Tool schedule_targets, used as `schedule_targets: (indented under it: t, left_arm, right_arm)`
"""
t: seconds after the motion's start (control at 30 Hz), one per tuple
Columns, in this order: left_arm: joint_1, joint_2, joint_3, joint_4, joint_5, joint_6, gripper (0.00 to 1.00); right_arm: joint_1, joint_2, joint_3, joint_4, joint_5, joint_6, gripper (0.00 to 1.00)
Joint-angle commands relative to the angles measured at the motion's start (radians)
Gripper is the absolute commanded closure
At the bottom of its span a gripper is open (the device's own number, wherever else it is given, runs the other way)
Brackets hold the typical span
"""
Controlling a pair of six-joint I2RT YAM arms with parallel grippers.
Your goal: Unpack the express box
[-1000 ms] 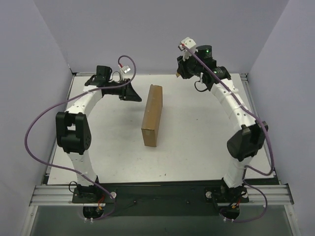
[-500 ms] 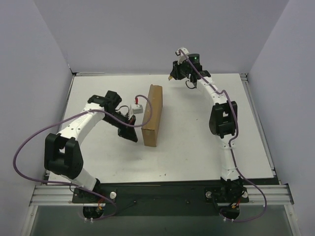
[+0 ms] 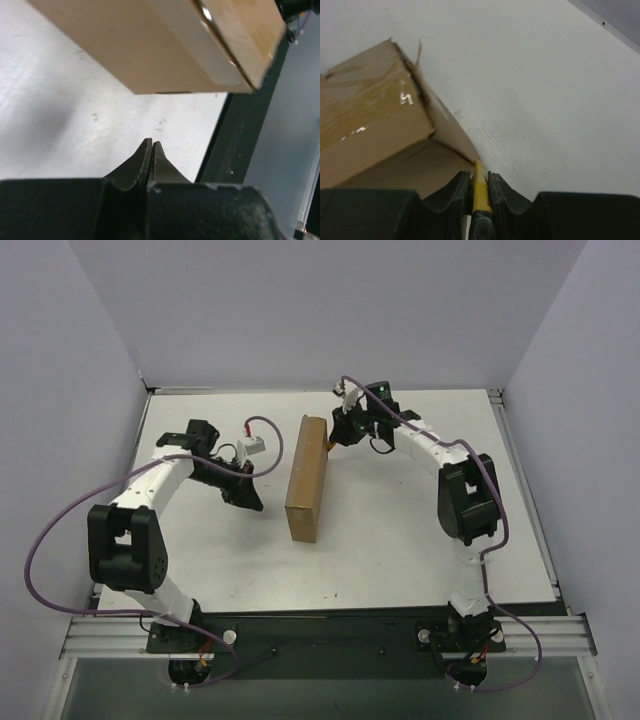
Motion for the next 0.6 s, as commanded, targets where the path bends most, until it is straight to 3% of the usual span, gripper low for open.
schedule_targets:
  t: [0.0,0.13,0.2,0.27,0.3,0.33,0.4,0.43,0.47,0.57]
  left_arm:
    - [0.091,0.024,0.086,0.046,0.046,0.003,1.00]
    - [0.127,0.034,0.105,0.157,0.051,-0.108,0.99]
    - [0.136,0.035,0.105,0.304,0.042,-0.209,0.91]
    - [0.136,0.041,0.106,0.436,0.040,-0.438,0.75]
    - [0.133,0.055,0.105,0.593,0.037,-0.534,0.69]
    - [0.130,0.066,0.106,0.684,0.029,-0.760,0.65]
    - [0.111,0.124,0.138,0.882,-0.003,-0.955,0.51]
    - [0.095,0.147,0.170,0.888,-0.024,-1.030,0.40]
    - [0.078,0.170,0.207,0.874,-0.041,-1.023,0.18]
    - [0.001,0.254,0.337,0.833,-0.080,-1.001,0.15]
  right_arm:
    - [0.067,-0.283,-0.184,-0.022,0.001,-0.208,1.00]
    - [0.113,-0.456,-0.329,-0.155,0.001,-0.269,1.00]
    - [0.126,-0.542,-0.408,-0.200,0.019,-0.276,1.00]
    - [0.116,-0.587,-0.444,-0.201,0.079,-0.180,1.00]
    - [0.101,-0.588,-0.451,-0.206,0.098,-0.126,1.00]
    - [0.061,-0.587,-0.450,-0.206,0.111,-0.077,1.00]
    - [0.016,-0.584,-0.450,-0.195,0.122,0.029,1.00]
    - [-0.011,-0.585,-0.451,-0.188,0.133,0.040,1.00]
    - [-0.022,-0.584,-0.445,-0.188,0.154,0.045,1.00]
    - [-0.067,-0.564,-0.404,-0.198,0.181,0.059,1.00]
